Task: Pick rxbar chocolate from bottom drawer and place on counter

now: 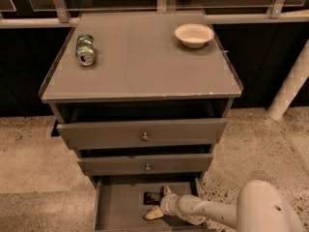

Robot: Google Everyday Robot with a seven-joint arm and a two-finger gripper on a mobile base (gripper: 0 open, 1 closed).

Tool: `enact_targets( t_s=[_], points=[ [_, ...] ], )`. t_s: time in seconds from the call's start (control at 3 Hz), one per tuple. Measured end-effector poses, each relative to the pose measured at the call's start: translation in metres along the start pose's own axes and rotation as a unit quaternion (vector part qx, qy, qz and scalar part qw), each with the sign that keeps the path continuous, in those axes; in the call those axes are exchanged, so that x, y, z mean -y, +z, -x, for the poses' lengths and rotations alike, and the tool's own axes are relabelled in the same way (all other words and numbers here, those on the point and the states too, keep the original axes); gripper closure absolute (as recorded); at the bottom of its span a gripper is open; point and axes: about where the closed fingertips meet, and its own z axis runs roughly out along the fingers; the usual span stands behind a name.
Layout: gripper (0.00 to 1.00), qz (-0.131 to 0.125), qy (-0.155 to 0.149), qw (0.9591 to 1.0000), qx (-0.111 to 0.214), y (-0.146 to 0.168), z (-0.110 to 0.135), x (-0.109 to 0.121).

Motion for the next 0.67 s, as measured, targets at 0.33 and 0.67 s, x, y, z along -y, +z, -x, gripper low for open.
enact_targets(
  t_s=[0.33, 0.67],
  points=[
    [0.00, 0.006, 0.001, 1.0000, -0.003, 0.0079, -0.0034, -0.0049],
    [0.00, 0.021, 0.006, 0.9997, -0.008, 0.0156, -0.0087, -0.0140]
  ],
)
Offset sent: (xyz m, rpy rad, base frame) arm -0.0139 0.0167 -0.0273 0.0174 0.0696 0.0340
